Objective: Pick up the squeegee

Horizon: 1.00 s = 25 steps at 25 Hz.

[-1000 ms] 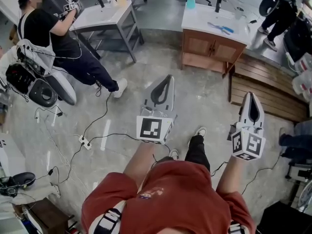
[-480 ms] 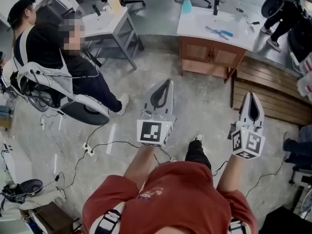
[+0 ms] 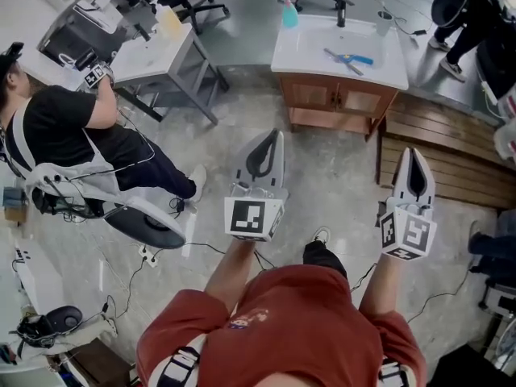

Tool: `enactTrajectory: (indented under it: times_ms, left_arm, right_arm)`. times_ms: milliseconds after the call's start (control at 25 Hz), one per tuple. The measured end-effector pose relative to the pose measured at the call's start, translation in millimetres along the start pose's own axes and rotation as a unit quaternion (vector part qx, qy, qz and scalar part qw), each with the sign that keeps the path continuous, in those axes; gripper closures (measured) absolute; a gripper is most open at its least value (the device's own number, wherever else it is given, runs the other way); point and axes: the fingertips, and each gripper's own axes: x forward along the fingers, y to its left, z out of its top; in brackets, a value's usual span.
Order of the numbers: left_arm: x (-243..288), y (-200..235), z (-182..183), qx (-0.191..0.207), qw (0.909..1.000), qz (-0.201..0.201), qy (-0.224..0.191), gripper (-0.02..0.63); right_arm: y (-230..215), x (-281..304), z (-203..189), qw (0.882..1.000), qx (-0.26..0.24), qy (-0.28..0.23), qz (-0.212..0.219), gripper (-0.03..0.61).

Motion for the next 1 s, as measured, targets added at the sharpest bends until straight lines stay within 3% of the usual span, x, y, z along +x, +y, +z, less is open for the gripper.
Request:
enactTrajectory:
  times_ms: [520, 1000]
  left_arm:
    - [121, -52, -2, 0.023, 0.9997, -0.011, -0.005, 0.595]
    - [188, -48, -18, 0.01, 0.9998, -0.013, -0.01, 0.595]
  right_arm:
    - [-98, 74, -10, 1.0, -0.005, 0.001, 0.0, 0.571]
    - [-122, 134, -21, 1.0, -0.01, 0.005, 0.003, 0.571]
